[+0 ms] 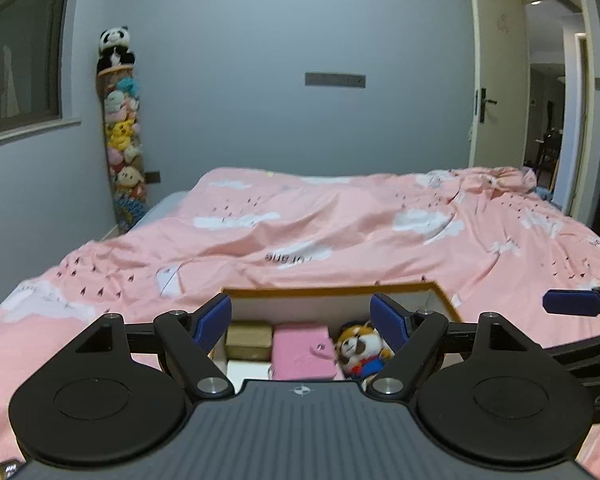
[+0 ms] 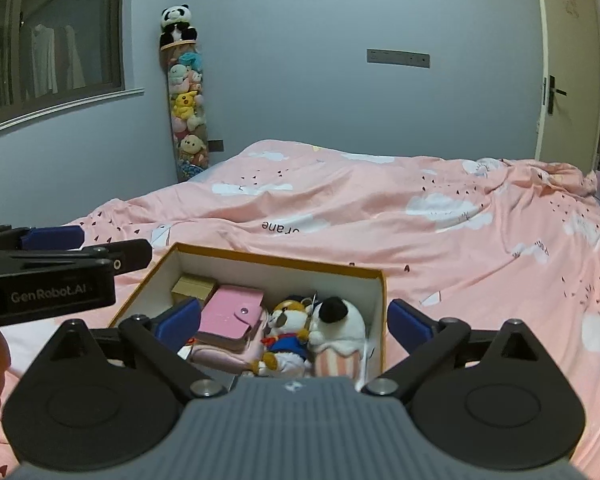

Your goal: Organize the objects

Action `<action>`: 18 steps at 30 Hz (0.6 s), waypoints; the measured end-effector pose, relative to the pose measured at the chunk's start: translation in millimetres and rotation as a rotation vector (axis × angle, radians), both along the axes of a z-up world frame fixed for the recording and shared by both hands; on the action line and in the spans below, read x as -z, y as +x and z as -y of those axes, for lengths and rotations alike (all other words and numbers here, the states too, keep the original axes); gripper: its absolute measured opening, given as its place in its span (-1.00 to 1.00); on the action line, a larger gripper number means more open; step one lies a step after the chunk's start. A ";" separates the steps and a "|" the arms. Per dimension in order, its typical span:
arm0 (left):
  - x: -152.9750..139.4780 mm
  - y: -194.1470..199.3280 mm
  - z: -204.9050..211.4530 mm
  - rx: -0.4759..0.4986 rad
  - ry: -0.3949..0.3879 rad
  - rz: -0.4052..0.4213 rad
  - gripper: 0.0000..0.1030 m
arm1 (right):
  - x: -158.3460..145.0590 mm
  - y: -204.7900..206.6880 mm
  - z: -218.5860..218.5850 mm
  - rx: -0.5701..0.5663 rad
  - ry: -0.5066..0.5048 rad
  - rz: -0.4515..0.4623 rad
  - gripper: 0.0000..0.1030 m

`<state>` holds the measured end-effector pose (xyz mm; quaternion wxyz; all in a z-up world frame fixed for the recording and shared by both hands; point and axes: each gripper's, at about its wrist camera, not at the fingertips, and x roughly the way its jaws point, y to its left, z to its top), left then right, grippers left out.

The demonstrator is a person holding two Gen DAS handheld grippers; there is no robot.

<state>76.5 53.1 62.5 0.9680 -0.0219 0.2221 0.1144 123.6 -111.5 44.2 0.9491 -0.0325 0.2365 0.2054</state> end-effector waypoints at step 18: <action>57.1 -34.5 -13.2 -0.076 -0.071 -0.159 0.78 | 34.7 -30.7 1.9 0.095 0.016 -0.015 0.97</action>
